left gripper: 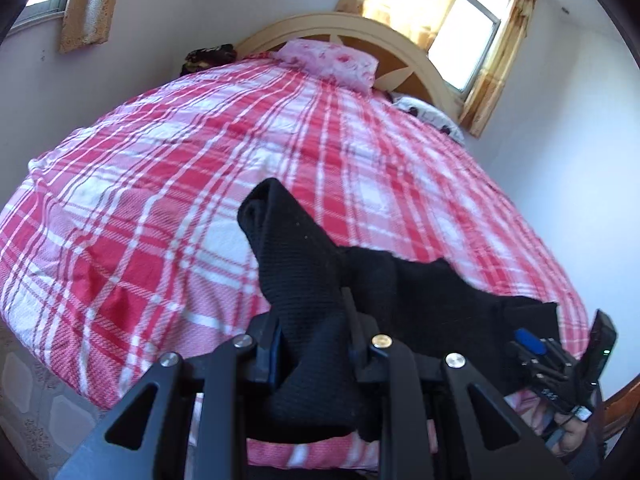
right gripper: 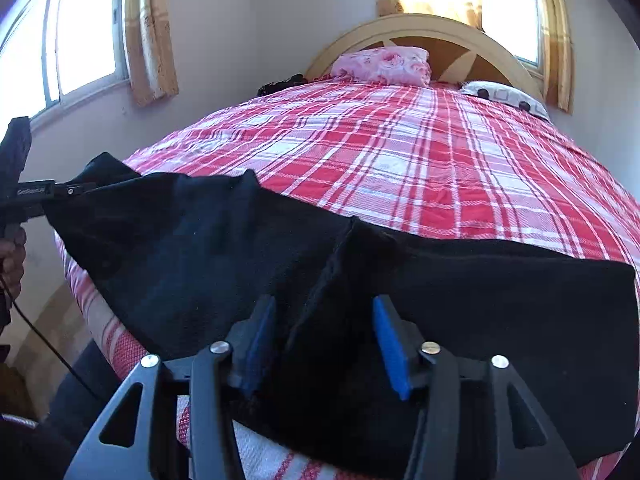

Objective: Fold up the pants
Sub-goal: 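Grasp the pants end with the left gripper and lift it, then fold the held end over toward the right tool and open the left gripper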

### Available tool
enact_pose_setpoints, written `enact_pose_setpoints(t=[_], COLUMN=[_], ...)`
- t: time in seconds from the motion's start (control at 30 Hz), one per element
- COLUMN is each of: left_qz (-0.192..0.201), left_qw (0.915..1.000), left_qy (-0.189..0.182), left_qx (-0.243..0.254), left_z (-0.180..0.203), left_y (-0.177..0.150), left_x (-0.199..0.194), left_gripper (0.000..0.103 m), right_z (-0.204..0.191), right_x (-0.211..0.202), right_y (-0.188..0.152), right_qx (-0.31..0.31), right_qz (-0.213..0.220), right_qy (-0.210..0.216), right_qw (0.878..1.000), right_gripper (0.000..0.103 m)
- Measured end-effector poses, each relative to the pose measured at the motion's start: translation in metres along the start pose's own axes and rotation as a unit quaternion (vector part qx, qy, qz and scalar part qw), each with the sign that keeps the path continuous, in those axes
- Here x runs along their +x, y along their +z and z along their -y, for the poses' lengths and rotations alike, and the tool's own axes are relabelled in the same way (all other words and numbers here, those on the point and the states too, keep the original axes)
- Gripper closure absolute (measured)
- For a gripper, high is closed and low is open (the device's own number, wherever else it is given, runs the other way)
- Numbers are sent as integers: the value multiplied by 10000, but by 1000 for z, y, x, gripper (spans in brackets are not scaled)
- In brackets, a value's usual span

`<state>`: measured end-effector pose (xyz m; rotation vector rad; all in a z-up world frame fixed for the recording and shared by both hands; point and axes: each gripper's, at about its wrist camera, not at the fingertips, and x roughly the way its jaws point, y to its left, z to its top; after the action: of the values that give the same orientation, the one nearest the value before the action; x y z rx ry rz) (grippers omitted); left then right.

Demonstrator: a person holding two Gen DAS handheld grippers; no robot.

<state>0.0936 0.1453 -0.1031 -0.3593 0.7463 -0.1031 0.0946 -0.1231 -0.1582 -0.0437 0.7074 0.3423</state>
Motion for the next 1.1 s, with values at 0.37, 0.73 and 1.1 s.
enact_pose_setpoints(t=[0.37,0.73,1.1], left_qz=[74,-232,-710], left_qw=[9948,9809,9648], left_qy=[-944,-1677,-2003], left_qx=[365,956,1547], left_z=[84,191,292], left_y=[20,28,10], left_x=[-8,16,59], left_gripper=[79,79,79], right_z=[52,114,198], right_x=[-49,-88,-116], right_y=[14,18,-14], right_qx=[436,676,1484], right_qz=[185,83,286], right_qy=[-415,-970,-1604], right_qw=[9980,9929,9754], right_gripper=[48,48,48])
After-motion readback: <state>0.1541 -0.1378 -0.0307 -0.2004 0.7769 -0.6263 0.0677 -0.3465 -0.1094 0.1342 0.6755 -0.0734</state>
